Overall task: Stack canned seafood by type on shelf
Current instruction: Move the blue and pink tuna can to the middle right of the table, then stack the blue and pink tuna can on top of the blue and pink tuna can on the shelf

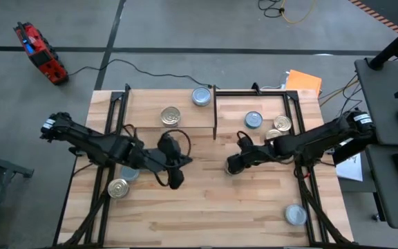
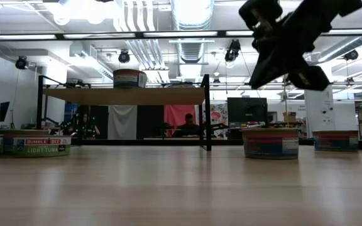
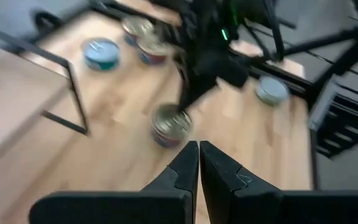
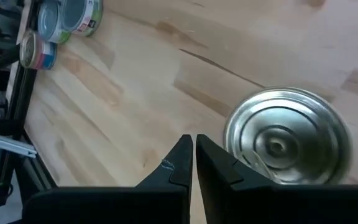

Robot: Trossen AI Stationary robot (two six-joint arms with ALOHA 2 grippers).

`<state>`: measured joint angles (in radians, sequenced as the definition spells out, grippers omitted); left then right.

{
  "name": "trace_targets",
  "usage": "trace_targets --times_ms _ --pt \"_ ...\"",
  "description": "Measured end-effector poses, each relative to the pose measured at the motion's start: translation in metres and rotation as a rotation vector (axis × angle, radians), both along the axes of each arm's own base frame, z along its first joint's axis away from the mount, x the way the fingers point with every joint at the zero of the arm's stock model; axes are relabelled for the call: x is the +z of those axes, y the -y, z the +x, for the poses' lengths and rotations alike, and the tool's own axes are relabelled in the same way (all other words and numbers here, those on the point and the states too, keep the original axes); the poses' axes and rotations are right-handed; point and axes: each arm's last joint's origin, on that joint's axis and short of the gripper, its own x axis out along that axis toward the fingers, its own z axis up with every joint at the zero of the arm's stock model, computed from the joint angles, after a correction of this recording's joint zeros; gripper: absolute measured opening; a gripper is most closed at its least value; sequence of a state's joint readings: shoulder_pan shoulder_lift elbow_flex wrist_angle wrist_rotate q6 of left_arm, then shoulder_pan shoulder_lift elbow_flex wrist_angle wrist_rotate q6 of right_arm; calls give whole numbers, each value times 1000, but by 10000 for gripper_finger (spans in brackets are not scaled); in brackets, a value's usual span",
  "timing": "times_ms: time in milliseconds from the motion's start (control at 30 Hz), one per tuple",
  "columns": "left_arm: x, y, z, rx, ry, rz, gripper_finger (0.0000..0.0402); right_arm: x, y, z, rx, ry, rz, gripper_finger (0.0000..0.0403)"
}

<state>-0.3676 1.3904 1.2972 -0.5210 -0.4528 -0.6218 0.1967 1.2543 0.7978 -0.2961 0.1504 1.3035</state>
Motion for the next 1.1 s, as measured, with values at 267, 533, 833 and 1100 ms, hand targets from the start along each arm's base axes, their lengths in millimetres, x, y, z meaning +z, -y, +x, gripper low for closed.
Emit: trace_targets --times_ms 267,533,833,1100 --pt "-33 17 25 -158 -135 -143 0 20 2 -16 42 -151 -59 12" --pt "-70 32 61 -152 -130 -240 0 24 5 -33 208 -175 -188 12" --pt "-112 30 88 130 -118 -365 0 12 13 -69 242 -149 -190 12" --pt "-134 31 107 220 -55 -505 0 -33 14 -83 234 -175 -130 12"
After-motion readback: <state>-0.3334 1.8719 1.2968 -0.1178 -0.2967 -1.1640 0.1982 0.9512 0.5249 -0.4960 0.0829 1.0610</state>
